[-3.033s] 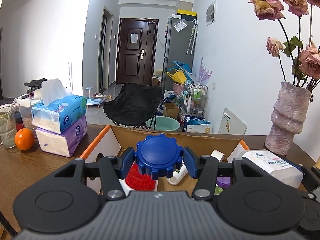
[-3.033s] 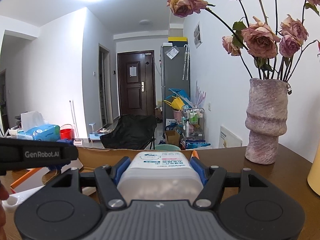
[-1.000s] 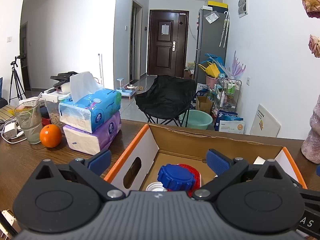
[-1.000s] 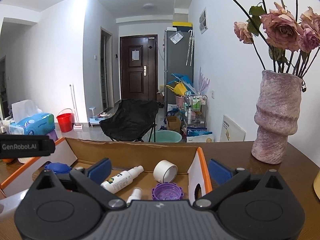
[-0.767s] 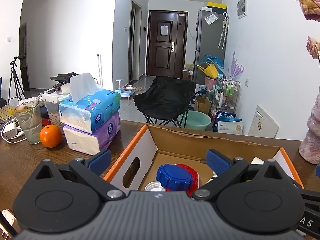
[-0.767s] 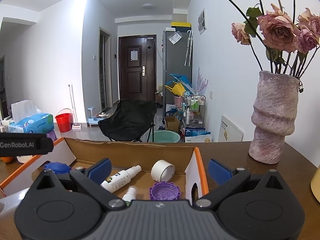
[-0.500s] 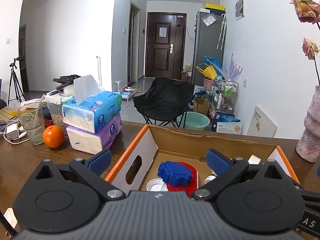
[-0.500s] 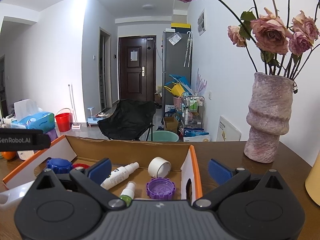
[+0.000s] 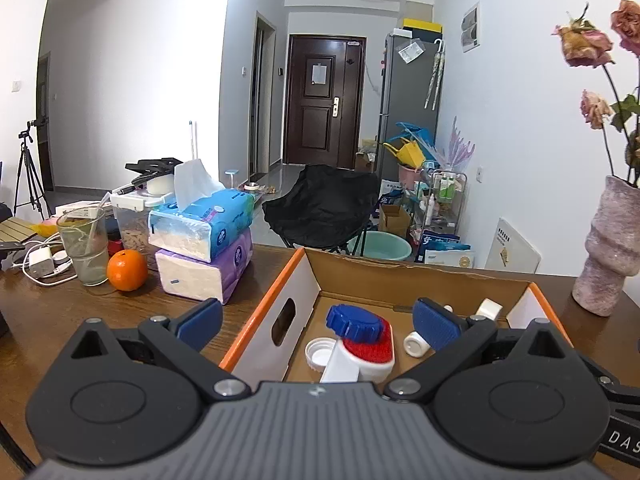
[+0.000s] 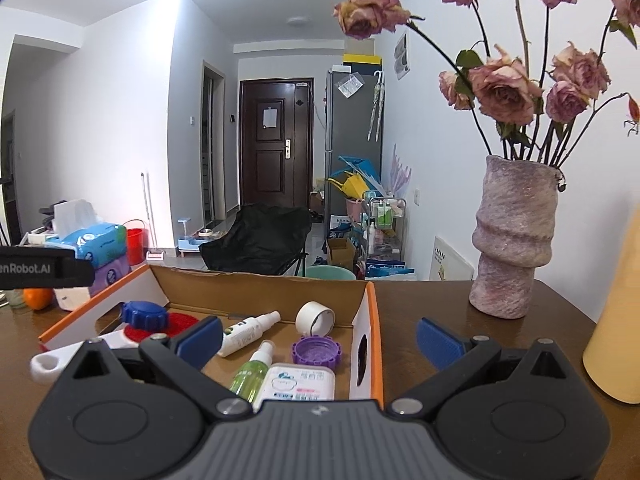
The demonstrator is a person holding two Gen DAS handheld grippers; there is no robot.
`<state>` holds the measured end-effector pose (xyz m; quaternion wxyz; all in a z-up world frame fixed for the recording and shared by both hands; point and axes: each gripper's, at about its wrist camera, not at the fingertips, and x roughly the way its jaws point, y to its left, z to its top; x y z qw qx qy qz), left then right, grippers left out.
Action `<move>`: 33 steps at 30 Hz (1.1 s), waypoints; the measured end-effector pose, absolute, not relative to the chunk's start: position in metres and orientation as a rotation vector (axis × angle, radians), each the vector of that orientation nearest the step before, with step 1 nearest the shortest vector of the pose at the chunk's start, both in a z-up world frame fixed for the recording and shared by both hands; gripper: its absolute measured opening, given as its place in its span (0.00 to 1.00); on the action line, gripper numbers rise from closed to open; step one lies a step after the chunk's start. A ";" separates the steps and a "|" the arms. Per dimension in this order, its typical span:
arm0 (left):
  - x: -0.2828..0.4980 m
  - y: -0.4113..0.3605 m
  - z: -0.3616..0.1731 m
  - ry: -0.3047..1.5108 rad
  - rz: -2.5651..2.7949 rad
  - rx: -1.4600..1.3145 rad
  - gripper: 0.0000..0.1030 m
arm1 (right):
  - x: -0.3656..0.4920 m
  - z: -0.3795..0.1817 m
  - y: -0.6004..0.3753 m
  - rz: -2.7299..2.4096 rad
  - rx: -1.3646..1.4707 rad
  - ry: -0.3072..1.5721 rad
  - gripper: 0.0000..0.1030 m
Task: Organize rigid objects
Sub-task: 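Withdraw both tools from the box back over the table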
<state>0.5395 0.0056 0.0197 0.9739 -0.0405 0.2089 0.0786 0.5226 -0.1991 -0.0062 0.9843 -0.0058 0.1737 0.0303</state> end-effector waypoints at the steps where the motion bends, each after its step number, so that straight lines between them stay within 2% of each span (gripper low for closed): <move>1: 0.536 0.005 0.020 0.423 0.156 -0.077 1.00 | 0.518 -0.006 -0.199 0.062 -0.011 0.349 1.00; 23: 0.428 0.013 0.035 0.399 0.075 -0.058 1.00 | 0.425 0.000 -0.203 0.083 -0.005 0.340 1.00; 33: 0.384 0.023 0.025 0.422 0.064 -0.053 1.00 | 0.389 -0.009 -0.208 0.072 -0.017 0.368 1.00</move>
